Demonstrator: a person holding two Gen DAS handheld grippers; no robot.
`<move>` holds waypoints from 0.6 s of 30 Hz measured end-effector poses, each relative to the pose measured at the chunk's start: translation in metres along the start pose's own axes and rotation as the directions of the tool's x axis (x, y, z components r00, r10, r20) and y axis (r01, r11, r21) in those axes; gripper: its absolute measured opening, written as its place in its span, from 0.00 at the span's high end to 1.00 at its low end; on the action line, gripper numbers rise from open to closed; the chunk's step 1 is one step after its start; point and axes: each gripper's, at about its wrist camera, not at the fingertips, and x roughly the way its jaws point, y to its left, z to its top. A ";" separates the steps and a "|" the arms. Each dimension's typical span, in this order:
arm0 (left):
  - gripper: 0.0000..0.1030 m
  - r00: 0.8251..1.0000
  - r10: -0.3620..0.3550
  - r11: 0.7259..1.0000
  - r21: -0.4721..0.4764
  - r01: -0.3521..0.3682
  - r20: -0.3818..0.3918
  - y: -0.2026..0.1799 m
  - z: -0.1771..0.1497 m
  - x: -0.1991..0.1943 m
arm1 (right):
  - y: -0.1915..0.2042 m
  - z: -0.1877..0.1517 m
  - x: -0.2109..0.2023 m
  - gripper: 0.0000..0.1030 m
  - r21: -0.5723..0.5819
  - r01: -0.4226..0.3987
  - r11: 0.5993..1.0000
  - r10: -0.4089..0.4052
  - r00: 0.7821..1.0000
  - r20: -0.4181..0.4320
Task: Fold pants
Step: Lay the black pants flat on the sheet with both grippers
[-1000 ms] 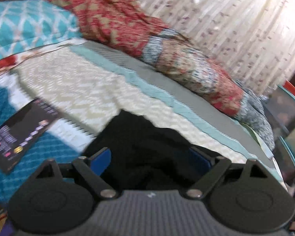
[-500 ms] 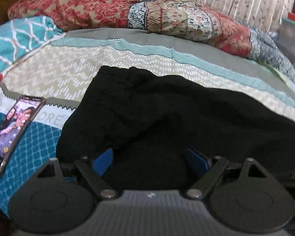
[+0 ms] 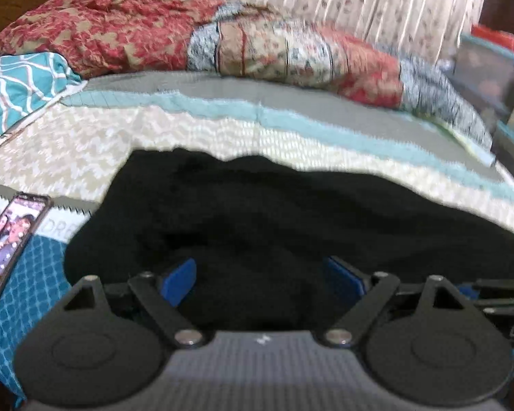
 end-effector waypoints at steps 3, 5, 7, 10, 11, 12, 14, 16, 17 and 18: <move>0.17 0.998 0.043 0.999 0.025 -0.042 -0.047 0.000 -0.010 0.013 | -0.002 -0.010 0.009 0.64 -0.001 0.035 0.999 -0.035 0.997 -0.065; 0.17 0.996 0.057 0.997 0.058 -0.053 -0.062 -0.001 -0.017 0.018 | -0.007 -0.019 0.016 0.65 0.005 0.066 0.998 -0.065 0.990 -0.122; 0.17 0.996 0.075 0.993 0.097 -0.070 -0.046 -0.006 -0.021 0.016 | -0.006 -0.022 0.016 0.65 0.002 0.063 0.998 -0.062 0.992 -0.109; 0.16 0.995 0.091 0.991 0.107 -0.086 -0.045 -0.011 -0.023 0.015 | -0.008 -0.021 0.016 0.65 0.005 0.056 0.998 -0.055 0.992 -0.112; 0.16 0.995 0.091 0.991 0.101 -0.086 -0.047 -0.011 -0.023 0.016 | -0.009 -0.022 0.015 0.66 0.013 0.054 0.998 -0.052 0.993 -0.110; 0.15 0.995 0.090 0.992 0.096 -0.085 -0.049 -0.011 -0.022 0.015 | -0.010 -0.022 0.014 0.66 0.018 0.051 0.999 -0.049 0.993 -0.109; 0.14 0.995 0.089 0.992 0.091 -0.084 -0.053 -0.011 -0.022 0.015 | -0.012 -0.021 0.012 0.66 0.021 0.046 0.999 -0.044 0.994 -0.105; 0.13 0.994 0.091 0.992 0.094 -0.086 -0.055 -0.012 -0.020 0.017 | -0.013 -0.020 0.006 0.65 0.022 0.040 0.999 -0.037 0.995 -0.090; 0.13 0.994 0.092 0.992 0.095 -0.087 -0.055 -0.012 -0.020 0.018 | -0.015 -0.019 0.002 0.65 0.023 0.037 0.999 -0.036 0.997 -0.075; 0.13 0.994 0.093 0.992 0.096 -0.087 -0.055 -0.012 -0.020 0.018 | -0.014 -0.019 -0.001 0.64 0.025 0.036 0.999 -0.035 0.998 -0.059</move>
